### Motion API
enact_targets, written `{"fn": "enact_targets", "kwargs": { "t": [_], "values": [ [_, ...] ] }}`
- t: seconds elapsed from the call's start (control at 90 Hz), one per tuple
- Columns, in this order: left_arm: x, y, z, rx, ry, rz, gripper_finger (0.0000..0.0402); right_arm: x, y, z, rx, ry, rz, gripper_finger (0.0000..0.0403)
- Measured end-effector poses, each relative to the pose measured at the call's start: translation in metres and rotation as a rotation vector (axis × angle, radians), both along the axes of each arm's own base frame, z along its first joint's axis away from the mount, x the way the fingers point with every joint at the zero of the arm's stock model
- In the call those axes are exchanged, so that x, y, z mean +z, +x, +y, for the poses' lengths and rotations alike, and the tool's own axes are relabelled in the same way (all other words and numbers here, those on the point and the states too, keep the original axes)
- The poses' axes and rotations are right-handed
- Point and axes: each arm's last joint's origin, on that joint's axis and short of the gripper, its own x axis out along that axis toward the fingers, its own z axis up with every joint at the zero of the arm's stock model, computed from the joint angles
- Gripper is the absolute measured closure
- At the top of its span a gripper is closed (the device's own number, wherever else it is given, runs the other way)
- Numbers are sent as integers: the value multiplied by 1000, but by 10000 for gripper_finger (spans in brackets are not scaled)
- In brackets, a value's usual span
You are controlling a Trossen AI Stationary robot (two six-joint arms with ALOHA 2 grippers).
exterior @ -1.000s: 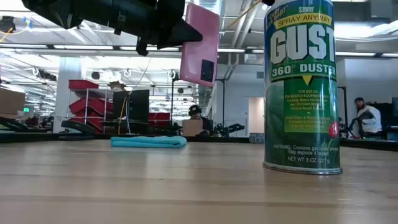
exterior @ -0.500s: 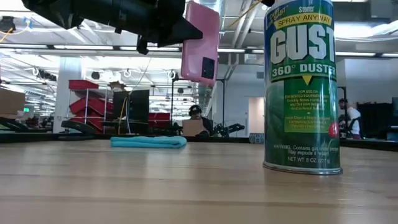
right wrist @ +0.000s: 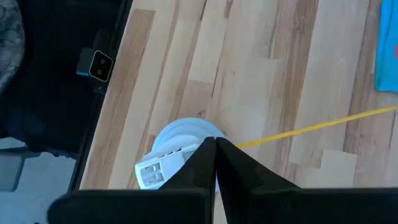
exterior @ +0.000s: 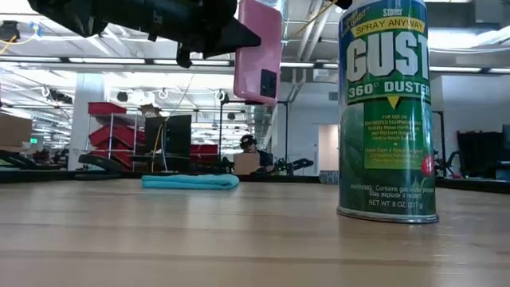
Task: Apply microfiber cloth
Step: Spray the device using the spray bottle, then wipe the device with a microfiber cloth
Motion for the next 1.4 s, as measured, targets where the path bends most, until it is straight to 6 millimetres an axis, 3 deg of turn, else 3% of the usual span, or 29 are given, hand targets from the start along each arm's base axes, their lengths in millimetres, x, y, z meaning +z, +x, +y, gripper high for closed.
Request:
{"fn": "enact_targets", "kwargs": {
  "t": [0.367, 0.756, 1.078, 1.233, 1.4],
  "values": [
    [0, 0, 0, -3, 9, 5, 398, 0, 1, 0, 3, 0, -8, 403],
    [12, -7, -3, -19, 44, 14, 398, 3, 13, 0, 55, -19, -141, 403],
    [32, -28, -5, 50, 119, 99, 398, 25, 18, -2, 124, -103, -292, 403],
    [41, -50, -5, 91, 133, 134, 398, 29, 20, -16, 100, -252, -322, 403],
    [37, -77, -1, 87, 120, 152, 398, 23, 20, -51, 1, -280, -222, 403]
  ]
}}
